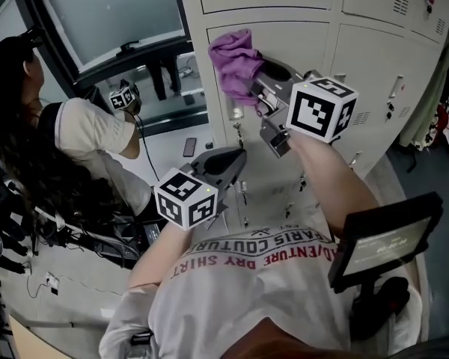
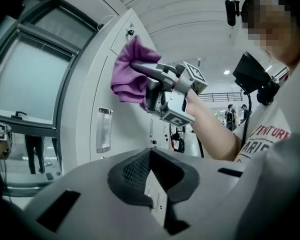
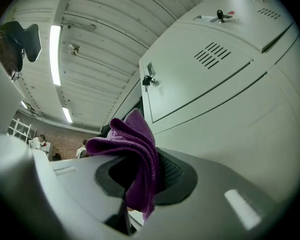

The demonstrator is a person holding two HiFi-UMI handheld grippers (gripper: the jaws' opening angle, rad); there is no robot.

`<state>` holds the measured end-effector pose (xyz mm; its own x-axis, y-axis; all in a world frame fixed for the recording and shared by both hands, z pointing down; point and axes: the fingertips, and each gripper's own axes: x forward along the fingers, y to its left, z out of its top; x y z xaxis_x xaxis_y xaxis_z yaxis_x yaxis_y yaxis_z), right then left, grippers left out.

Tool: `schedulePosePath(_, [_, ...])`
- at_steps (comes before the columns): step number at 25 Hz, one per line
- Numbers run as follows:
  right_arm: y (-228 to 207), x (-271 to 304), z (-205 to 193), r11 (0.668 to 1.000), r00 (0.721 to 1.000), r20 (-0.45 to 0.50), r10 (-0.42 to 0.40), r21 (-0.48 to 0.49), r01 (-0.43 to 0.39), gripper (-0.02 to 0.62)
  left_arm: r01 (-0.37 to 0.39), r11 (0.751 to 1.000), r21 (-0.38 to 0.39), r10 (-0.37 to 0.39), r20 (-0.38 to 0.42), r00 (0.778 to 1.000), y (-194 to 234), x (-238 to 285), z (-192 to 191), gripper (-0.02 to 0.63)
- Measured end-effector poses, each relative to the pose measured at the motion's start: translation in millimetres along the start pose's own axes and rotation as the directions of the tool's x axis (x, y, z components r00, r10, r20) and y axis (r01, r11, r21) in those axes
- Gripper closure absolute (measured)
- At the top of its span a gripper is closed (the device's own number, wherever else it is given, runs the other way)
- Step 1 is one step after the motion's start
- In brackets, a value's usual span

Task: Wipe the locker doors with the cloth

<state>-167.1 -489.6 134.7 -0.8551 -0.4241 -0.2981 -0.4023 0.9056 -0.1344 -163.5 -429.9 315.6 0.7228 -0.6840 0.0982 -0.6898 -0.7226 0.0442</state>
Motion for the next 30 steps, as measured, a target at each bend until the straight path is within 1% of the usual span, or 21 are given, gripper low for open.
schedulePosePath(3, [-11,22,-11,1.0,1.0,-0.026,-0.017,0.007,0.018,0.526,0.001,1.0,0.0,-0.001,0.002,1.0,3,5,1,0.604])
schedulePosePath(7, [-29,38,-27,0.998,0.995,-0.07,-0.068,0.008,0.068,0.526,-0.005,1.0,-0.001,0.005,0.014,1.0,9,5,2,0.604])
schedulePosePath(11, [-33,42,-27,0.995,0.993,-0.074,-0.095,0.007,0.096,0.526,-0.016,1.0,-0.019,0.017,0.036,0.999,17,3,4,0.604])
schedulePosePath(13, [-34,42,-26,0.994,0.991,-0.08,-0.11,-0.007,0.11,0.526,-0.01,1.0,-0.022,0.011,0.036,0.999,18,4,3,0.604])
schedulePosePath(18, [-36,42,-26,0.993,0.988,-0.102,-0.118,0.002,0.119,0.526,0.006,1.0,-0.026,-0.005,0.043,0.999,15,7,3,0.604])
schedulePosePath(20, [-38,40,-26,0.992,0.987,-0.107,-0.124,0.0,0.125,0.526,0.012,1.0,-0.029,-0.01,0.047,0.999,14,7,3,0.604])
schedulePosePath(24, [-51,26,-21,0.987,0.982,-0.099,-0.161,0.001,0.162,0.525,0.023,0.999,-0.04,-0.021,0.059,0.998,12,9,3,0.604])
schedulePosePath(27, [-69,9,-14,0.976,0.973,-0.085,-0.216,-0.012,0.216,0.525,0.036,0.998,-0.047,-0.033,0.062,0.998,10,12,3,0.604])
schedulePosePath(30, [-89,-13,-2,0.958,0.957,-0.056,-0.286,-0.032,0.284,0.525,0.053,0.997,-0.052,-0.05,0.061,0.997,7,17,2,0.604])
